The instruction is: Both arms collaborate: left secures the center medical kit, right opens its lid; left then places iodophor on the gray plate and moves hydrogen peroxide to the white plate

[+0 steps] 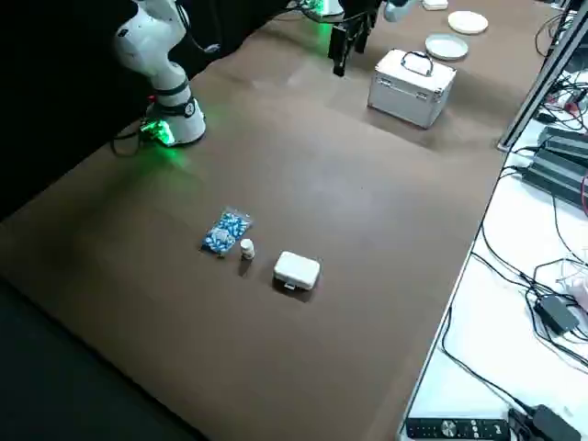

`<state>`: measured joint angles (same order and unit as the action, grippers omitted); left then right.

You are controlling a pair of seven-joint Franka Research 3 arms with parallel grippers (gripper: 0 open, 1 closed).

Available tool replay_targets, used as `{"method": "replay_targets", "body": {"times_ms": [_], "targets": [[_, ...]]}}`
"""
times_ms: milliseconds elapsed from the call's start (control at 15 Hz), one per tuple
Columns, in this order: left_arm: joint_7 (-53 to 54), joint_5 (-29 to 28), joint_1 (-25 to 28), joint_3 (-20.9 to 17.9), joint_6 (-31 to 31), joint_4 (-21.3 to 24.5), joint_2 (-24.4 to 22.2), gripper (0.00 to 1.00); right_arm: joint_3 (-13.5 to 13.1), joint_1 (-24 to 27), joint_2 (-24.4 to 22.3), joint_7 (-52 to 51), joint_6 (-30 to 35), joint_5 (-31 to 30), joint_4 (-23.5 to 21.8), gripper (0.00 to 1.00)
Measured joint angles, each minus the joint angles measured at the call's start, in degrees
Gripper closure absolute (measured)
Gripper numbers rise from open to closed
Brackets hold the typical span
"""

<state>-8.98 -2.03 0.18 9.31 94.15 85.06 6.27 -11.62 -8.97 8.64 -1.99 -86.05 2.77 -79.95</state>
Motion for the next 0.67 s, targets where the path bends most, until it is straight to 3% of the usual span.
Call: {"method": "replay_targets", "body": {"times_ms": [667], "targets": [[0.0, 0.0, 0.0, 0.0, -0.6, 0.3, 0.1, 0.00, 0.3, -0.6, -1.3, -2.0, 1.0, -0.2, -0.2, 0.01]]}}
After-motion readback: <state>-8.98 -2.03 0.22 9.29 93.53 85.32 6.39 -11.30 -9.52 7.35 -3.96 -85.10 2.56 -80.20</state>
